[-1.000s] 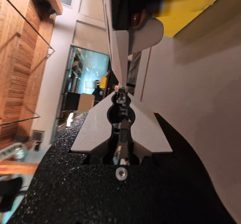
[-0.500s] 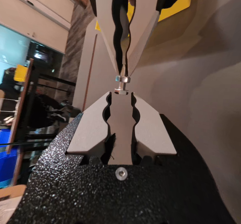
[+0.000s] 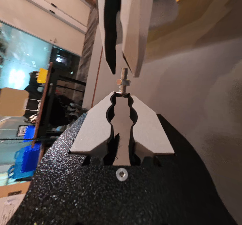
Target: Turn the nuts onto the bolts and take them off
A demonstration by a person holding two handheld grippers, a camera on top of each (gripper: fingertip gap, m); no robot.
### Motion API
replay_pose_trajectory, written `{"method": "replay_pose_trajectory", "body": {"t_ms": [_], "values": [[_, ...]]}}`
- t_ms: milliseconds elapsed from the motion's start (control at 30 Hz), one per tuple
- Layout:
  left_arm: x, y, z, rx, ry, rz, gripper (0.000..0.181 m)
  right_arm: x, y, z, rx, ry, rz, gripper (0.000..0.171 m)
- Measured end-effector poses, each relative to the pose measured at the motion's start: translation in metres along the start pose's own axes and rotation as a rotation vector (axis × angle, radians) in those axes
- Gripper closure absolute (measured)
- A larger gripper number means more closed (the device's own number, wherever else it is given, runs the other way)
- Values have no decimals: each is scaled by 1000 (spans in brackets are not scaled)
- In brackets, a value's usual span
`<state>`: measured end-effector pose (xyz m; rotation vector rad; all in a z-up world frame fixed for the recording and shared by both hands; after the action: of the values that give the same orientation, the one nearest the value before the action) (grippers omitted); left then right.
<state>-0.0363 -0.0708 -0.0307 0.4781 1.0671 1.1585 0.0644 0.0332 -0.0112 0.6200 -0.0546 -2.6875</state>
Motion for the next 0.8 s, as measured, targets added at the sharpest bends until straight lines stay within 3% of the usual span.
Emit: {"method": "replay_pose_trajectory", "body": {"t_ms": [33,133,233,400,600,800], "values": [[10,-9,-8,22,16,43,165,4,-3,-10,35,-21,-21,115],[35,-32,-32,69,27,169,165,19,-9,-41,62,8,-70,110],[48,-48,-51,-4,-13,191,165,30,-12,-61,29,49,-76,105],[52,-58,-58,-40,-36,63,165,41,-13,-72,-15,114,-68,105],[54,-58,-61,-79,-46,7,164,54,-20,-78,79,223,11,108],[54,-59,-60,-55,-28,-11,165,62,-26,-70,115,175,40,113]]}}
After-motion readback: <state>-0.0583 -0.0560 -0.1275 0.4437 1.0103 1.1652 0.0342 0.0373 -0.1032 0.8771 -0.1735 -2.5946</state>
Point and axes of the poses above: each gripper's, where its closed fingertips meet, x out along the fingers, z out of its top, y = z × x across the jaws, the point moved 9 cm from there along -x, back along the fingers, and after that the axes turned 3 degrees about y, right-handed, at the moved point
